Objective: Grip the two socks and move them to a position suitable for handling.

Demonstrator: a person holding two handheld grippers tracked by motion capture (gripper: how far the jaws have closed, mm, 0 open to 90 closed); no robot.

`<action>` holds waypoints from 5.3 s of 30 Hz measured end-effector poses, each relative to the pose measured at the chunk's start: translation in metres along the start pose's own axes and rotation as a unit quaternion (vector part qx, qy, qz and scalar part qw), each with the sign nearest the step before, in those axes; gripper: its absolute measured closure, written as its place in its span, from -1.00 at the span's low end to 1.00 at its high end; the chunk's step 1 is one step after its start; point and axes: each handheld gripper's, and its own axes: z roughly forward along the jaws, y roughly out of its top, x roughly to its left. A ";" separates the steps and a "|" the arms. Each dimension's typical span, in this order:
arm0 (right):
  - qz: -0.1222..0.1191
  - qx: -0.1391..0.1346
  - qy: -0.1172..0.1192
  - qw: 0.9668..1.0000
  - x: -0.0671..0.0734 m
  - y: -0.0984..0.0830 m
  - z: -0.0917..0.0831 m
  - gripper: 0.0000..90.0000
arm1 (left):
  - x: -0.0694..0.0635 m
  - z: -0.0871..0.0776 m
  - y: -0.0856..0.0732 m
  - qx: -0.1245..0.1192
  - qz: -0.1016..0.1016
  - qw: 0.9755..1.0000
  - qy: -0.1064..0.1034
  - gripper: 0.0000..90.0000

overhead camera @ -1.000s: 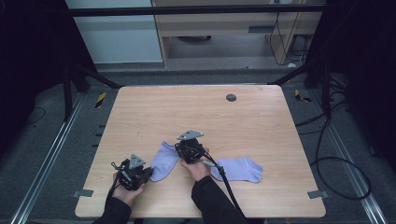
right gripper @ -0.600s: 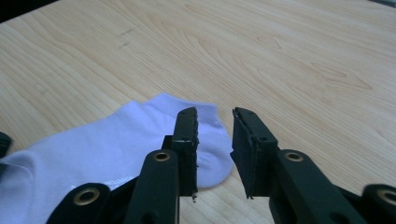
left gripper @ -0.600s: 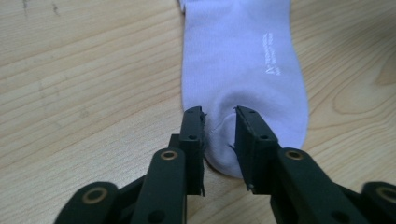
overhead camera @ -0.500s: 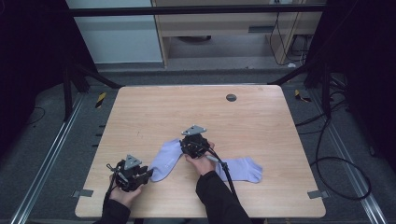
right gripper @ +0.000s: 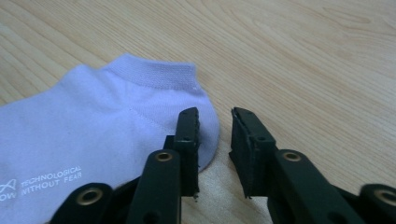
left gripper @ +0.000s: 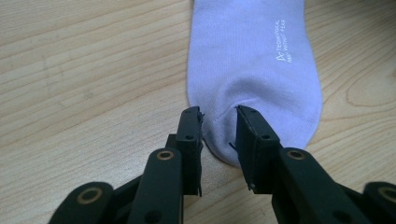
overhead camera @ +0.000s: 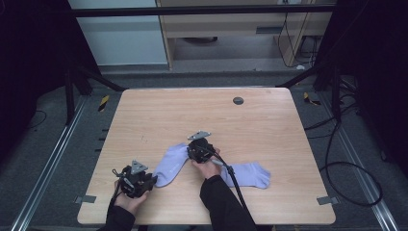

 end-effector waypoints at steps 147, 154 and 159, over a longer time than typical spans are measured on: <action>0.039 -0.034 0.014 0.999 -0.097 -0.119 -0.216 0.93 | -0.132 0.018 0.086 -0.027 0.108 0.988 -0.109 0.97; 0.034 -0.032 0.032 0.998 -0.080 -0.116 -0.209 0.93 | -0.119 0.002 0.073 -0.019 0.112 0.988 -0.105 0.97; 0.029 -0.028 0.043 0.998 -0.069 -0.115 -0.203 0.93 | -0.111 -0.004 0.061 -0.012 0.110 0.988 -0.111 0.97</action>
